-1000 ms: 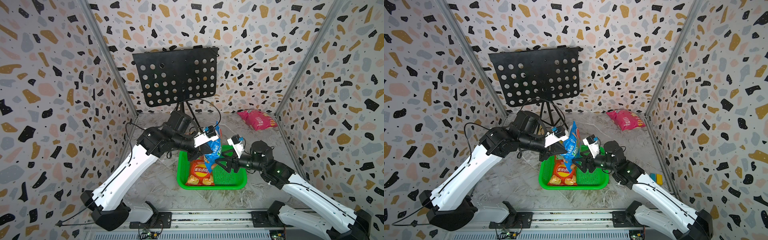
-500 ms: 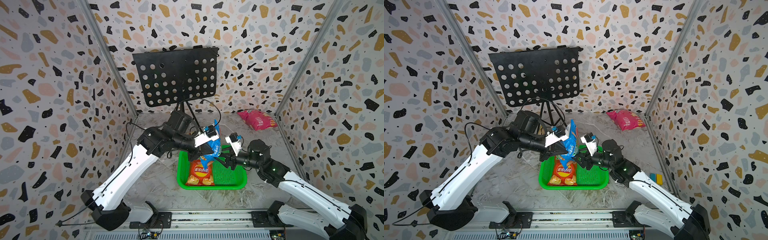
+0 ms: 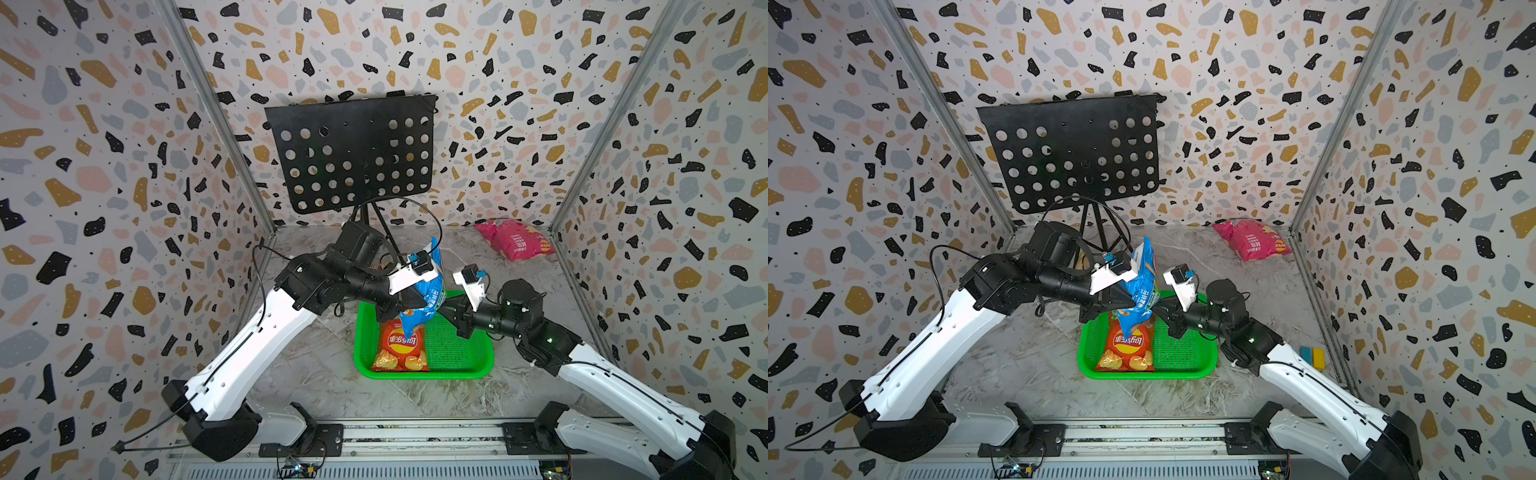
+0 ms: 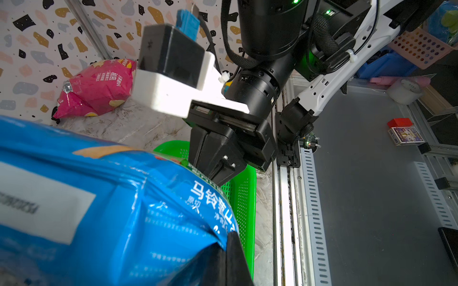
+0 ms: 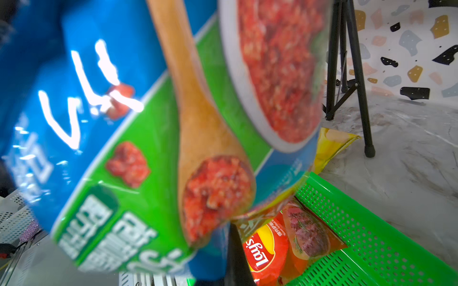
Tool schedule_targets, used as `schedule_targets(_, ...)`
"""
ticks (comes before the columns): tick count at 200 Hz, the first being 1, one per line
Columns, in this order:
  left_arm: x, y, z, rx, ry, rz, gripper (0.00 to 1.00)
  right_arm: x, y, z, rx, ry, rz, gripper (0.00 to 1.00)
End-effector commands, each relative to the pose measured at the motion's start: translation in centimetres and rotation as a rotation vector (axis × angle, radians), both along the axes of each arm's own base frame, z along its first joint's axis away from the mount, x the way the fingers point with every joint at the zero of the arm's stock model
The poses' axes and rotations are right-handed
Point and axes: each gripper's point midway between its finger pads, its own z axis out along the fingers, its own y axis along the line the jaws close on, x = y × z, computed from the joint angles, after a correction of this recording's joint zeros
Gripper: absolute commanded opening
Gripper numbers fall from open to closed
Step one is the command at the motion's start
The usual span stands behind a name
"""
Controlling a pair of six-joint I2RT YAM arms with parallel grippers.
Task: Put the potato chips into the basket
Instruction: Pick up the potato chip from the center of the board, then place the potato chip in the basket.
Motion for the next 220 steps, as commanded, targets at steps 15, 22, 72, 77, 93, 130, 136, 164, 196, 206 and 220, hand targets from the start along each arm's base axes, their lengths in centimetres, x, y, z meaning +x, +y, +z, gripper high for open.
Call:
schedule_targets(15,1.0,0.0,1.1,-0.024,-0.075,0.042,0.22,-0.4,-1.5,1.2,-0.010,-0.025,-0.053,0.00)
schedule_targets(22,1.4,0.1,1.4,-0.022,-0.095,0.061,0.33,-0.4,-1.9,0.8,-0.033,-0.007,-0.070,0.00)
schedule_targets(72,4.9,3.1,3.0,-0.023,-0.160,0.263,1.00,0.6,-6.6,-0.4,-0.233,0.145,-0.321,0.00)
schedule_targets(77,5.4,3.6,3.1,-0.029,-0.155,0.291,1.00,0.5,-7.1,-0.5,-0.253,0.161,-0.340,0.00)
schedule_targets(93,7.3,5.5,3.0,-0.041,-0.140,0.401,1.00,0.6,-8.5,-0.3,-0.297,0.210,-0.411,0.00)
schedule_targets(130,11.3,11.4,-0.3,-0.002,-0.083,0.689,1.00,0.2,-9.6,-1.1,-0.335,0.393,-0.521,0.00)
schedule_targets(136,11.7,12.4,-1.2,0.015,-0.074,0.725,1.00,0.2,-9.7,-1.3,-0.331,0.423,-0.538,0.00)
schedule_targets(164,12.5,16.9,-6.2,0.094,0.012,0.868,1.00,0.1,-9.6,-2.6,-0.306,0.552,-0.626,0.00)
schedule_targets(196,12.0,20.8,-11.2,0.188,0.051,0.981,1.00,0.2,-9.9,-3.8,-0.281,0.665,-0.796,0.00)
schedule_targets(206,11.7,21.5,-12.6,0.212,0.059,1.008,1.00,0.1,-10.2,-4.0,-0.302,0.691,-0.858,0.00)
schedule_targets(220,11.1,22.1,-14.4,0.242,0.073,1.021,1.00,0.0,-10.8,-4.0,-0.354,0.702,-0.951,0.00)
